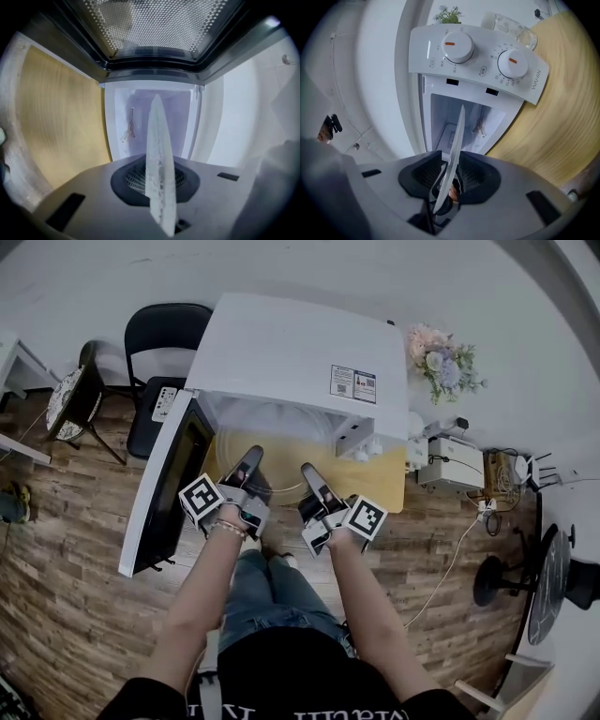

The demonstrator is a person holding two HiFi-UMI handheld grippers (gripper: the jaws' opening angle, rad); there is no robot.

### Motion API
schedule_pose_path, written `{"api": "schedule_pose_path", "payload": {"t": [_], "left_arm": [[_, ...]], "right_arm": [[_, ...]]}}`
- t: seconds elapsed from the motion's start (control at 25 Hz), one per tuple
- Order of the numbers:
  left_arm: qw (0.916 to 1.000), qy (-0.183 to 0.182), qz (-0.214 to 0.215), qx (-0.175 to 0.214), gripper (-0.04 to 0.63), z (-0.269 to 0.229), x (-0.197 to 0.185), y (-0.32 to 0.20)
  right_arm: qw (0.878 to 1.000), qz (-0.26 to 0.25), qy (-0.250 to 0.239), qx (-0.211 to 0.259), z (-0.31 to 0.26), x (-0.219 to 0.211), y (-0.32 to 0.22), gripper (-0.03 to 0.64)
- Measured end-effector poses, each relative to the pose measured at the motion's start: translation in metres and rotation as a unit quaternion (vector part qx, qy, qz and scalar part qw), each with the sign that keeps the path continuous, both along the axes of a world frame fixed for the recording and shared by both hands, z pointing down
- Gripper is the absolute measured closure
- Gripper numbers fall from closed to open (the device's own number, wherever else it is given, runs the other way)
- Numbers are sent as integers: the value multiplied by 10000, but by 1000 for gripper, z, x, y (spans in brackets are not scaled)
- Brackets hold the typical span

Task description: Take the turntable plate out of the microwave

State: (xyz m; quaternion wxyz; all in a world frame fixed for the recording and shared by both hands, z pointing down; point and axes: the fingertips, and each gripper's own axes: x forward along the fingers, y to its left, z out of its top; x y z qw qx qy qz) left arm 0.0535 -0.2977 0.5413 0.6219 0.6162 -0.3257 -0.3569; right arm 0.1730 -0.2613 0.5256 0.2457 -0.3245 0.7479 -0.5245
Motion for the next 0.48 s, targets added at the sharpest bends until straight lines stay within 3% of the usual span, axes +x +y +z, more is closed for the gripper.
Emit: {"api": "schedule_pose_path", "payload": {"t": [0.48], "left_arm": [[9993,-198,116,290,561,-20,5,70]], "right_arm": [[9981,-535,186,236,-17,4,42,512]]}}
